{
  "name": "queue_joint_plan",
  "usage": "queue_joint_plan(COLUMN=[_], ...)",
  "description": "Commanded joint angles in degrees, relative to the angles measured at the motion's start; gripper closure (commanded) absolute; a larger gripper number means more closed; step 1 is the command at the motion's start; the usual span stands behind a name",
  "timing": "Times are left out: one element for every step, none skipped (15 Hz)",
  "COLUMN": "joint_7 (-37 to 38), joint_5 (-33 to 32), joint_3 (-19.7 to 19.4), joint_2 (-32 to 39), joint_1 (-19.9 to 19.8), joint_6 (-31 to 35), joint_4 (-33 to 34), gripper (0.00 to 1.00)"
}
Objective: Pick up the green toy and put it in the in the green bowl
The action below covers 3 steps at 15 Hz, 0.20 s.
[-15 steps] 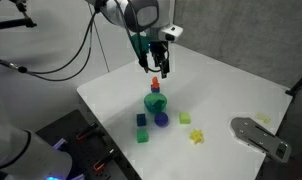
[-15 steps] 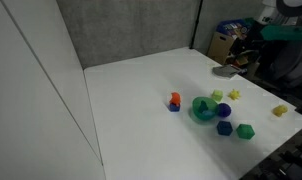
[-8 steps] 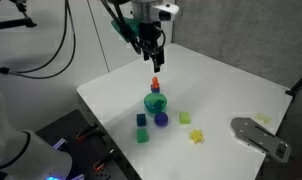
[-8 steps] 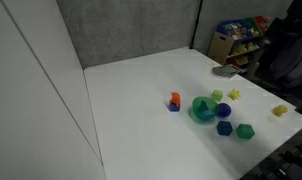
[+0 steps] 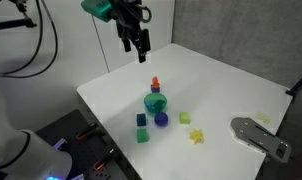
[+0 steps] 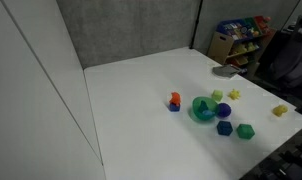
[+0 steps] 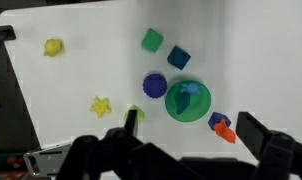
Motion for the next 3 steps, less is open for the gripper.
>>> queue_joint_plan(joint_7=[-0.4, -0.4, -0.4], joint_5=[0.4, 0.4, 0.4], joint_3=[1.0, 1.1, 1.1], joint_2=[-0.6, -0.9, -0.8], joint_1=[-0.9, -0.9, -0.9], joint_6=[-0.5, -0.6, -0.6], joint_4=[0.1, 0.0, 0.0], gripper=[0.0, 0.0, 0.0])
